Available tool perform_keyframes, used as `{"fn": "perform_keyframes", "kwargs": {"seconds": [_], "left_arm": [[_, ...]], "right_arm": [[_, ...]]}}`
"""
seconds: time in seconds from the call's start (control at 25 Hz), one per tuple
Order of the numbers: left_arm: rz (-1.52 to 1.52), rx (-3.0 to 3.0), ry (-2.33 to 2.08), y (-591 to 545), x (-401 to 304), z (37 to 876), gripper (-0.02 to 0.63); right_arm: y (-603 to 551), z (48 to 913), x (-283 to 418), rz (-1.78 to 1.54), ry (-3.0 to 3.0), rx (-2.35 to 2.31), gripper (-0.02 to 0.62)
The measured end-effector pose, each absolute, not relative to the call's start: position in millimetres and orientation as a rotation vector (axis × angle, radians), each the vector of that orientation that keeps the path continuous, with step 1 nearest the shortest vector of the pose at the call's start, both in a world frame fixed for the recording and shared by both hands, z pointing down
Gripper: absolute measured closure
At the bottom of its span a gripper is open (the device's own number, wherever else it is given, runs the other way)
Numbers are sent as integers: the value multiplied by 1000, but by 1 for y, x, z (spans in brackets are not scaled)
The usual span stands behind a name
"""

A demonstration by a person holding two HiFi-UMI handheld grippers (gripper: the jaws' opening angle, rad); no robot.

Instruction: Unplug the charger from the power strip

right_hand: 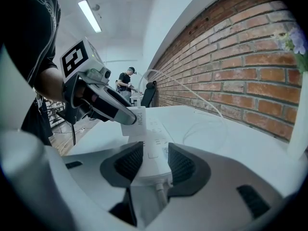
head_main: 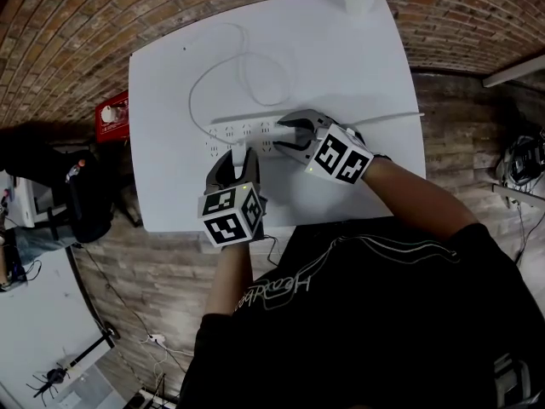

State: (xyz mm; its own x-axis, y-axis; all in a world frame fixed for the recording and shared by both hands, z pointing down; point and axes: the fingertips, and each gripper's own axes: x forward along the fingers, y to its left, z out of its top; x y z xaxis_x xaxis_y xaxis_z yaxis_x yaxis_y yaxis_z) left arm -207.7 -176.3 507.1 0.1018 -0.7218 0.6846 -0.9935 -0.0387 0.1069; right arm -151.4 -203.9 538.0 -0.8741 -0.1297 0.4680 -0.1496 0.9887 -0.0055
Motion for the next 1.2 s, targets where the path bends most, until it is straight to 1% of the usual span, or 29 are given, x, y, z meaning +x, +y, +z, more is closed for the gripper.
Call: {"fn": "perform_keyframes", "kwargs": {"seconds": [0.36,0.6,0.68,0.96,1.2], "left_arm": [[738,1792,-1746,-176,-204,504,472],[602,1775,-1661,-176,-208,507,471],[597,1782,-1643,-175,-209,507,471],[760,1826,-1719,-176,-203,503,471],[612,1796,-1628,-174,-209,506,469]], "right_arm": [[-202,535,-152,53,-2661,189,453],[-202,535,-151,31,-2662,192,456],[-201,535,-151,25,-2663,195,454],[-201,535,-151,20,-2666,200,456],[-201,536,-152,15,-2668,204,454]]}}
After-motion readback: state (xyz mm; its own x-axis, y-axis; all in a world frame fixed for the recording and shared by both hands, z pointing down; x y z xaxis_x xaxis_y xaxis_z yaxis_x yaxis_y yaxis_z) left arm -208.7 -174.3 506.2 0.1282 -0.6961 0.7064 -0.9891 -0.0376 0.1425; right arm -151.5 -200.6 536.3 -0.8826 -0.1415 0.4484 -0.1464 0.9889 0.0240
